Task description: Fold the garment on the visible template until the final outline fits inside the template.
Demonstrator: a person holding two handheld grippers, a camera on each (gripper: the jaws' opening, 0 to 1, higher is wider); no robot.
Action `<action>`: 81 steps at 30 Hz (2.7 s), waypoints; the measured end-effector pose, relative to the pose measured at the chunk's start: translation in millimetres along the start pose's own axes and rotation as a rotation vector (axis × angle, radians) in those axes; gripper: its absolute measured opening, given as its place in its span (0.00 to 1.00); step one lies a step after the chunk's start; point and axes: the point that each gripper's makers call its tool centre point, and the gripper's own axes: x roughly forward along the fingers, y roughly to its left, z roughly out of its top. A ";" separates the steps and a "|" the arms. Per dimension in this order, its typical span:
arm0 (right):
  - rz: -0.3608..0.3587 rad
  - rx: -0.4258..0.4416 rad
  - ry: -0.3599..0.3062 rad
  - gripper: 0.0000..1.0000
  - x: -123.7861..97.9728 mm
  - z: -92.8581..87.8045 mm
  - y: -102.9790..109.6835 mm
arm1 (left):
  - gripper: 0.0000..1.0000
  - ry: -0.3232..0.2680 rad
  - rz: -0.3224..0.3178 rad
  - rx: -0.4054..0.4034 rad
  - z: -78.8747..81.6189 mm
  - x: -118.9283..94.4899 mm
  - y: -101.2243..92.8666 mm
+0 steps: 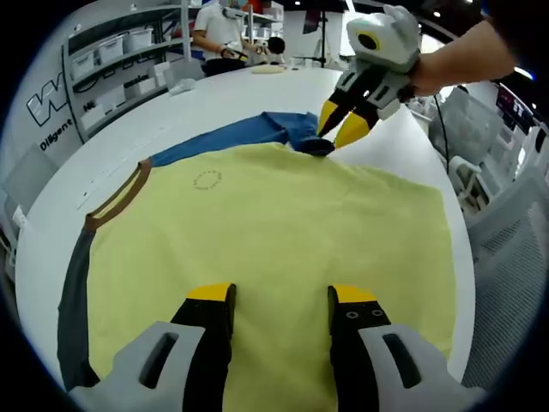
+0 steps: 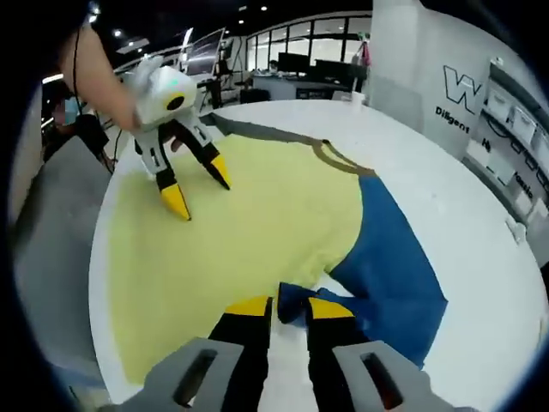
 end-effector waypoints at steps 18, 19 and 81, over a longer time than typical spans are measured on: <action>0.225 -0.135 0.193 0.20 1.4 -32.9 -58.1 | 0.49 0.000 0.000 0.000 0.1 -0.3 0.2; 0.248 -0.117 0.200 0.19 2.4 -34.2 -55.7 | 0.49 0.000 0.000 0.000 0.1 -0.3 0.3; -0.995 1.350 -0.342 0.00 -136.7 -166.6 -155.3 | 0.46 0.005 0.006 -0.008 1.5 0.4 -2.0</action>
